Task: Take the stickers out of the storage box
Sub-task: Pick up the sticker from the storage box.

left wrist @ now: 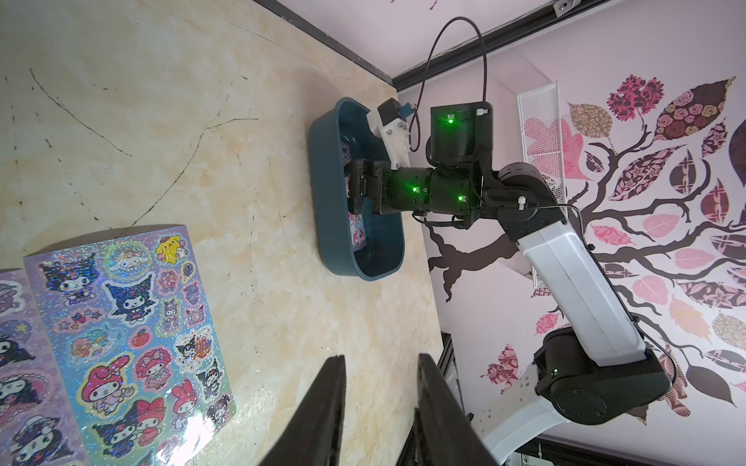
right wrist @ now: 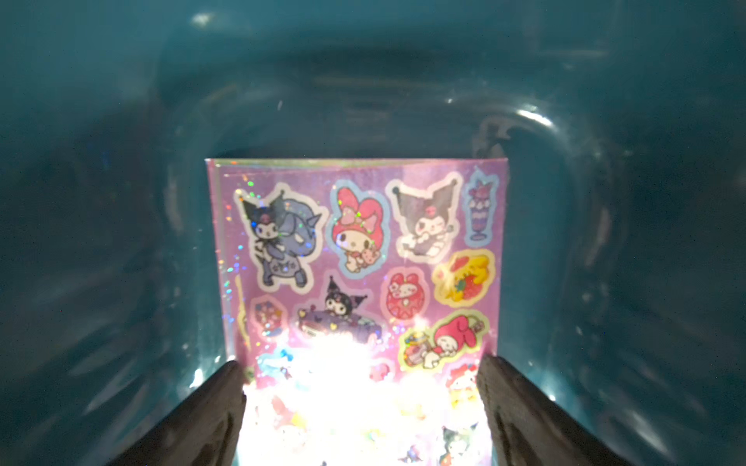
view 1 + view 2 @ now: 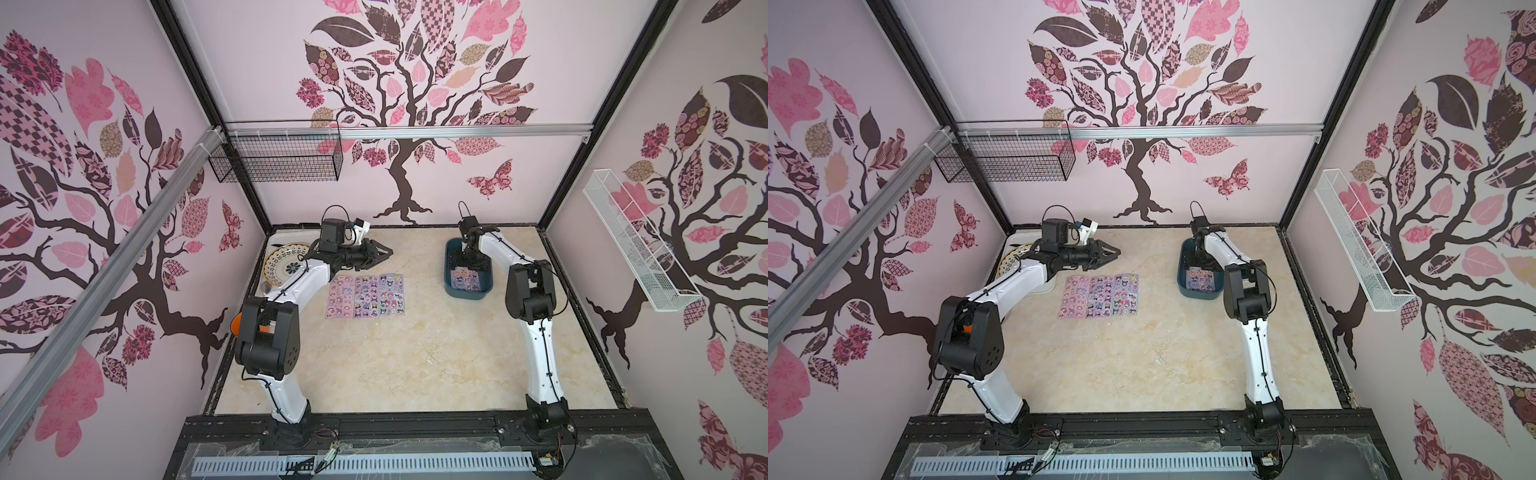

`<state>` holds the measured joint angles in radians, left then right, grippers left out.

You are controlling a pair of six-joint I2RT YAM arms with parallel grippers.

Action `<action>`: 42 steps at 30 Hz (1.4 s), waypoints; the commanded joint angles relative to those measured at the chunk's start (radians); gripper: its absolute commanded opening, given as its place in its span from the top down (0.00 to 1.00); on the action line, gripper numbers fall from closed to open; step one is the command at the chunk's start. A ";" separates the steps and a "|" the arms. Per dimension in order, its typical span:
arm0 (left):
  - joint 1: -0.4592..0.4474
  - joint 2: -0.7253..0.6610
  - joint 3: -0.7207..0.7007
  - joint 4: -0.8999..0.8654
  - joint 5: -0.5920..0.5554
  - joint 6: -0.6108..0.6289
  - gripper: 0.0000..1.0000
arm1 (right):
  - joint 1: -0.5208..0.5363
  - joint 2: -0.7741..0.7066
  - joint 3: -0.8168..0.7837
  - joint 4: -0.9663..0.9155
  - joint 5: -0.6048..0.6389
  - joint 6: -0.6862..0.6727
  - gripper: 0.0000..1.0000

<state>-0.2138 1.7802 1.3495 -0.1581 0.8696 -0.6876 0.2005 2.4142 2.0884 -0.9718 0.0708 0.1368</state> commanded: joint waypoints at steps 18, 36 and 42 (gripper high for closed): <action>0.002 0.015 0.008 0.032 0.022 -0.008 0.65 | -0.002 -0.035 0.020 -0.025 0.038 -0.045 0.03; 0.002 0.013 0.009 0.033 0.025 -0.010 0.65 | -0.003 0.044 0.035 -0.092 0.021 -0.046 0.08; 0.002 0.011 0.010 0.034 0.025 -0.008 0.65 | -0.002 0.046 0.026 -0.098 0.000 -0.049 0.24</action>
<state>-0.2138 1.7802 1.3495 -0.1436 0.8841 -0.7044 0.1997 2.4149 2.1021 -1.0447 0.0788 0.0891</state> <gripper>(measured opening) 0.352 0.769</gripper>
